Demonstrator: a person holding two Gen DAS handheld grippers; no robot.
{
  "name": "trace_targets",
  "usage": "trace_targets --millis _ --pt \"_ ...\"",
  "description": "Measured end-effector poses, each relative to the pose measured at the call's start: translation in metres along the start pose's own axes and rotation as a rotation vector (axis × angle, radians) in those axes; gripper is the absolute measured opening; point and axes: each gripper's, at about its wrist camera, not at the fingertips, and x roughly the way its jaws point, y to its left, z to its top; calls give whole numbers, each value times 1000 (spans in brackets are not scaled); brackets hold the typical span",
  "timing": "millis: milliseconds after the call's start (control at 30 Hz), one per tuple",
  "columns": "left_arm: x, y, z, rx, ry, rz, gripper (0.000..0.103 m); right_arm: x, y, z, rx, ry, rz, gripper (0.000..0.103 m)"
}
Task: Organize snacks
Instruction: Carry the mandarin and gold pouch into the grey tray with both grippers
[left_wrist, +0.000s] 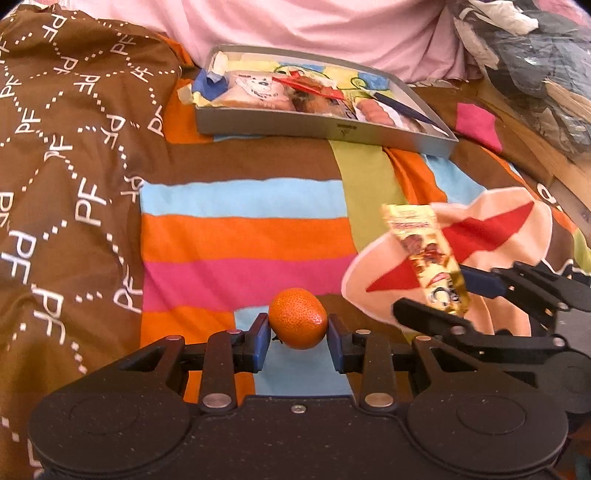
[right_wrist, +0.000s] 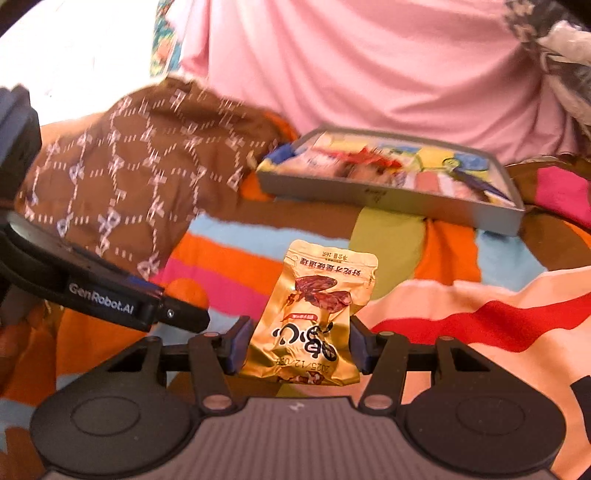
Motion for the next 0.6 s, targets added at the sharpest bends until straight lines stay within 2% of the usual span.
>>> trace_targets --millis 333,500,600 --pt "4 5 35 -3 -22 1 35 -2 -18 15 45 -87 0 59" --pt "11 15 70 -65 -80 -27 35 4 -32 43 49 -114 -19 59" --pt "13 19 96 -83 -129 -42 35 15 -42 70 -7 -129 -46 59"
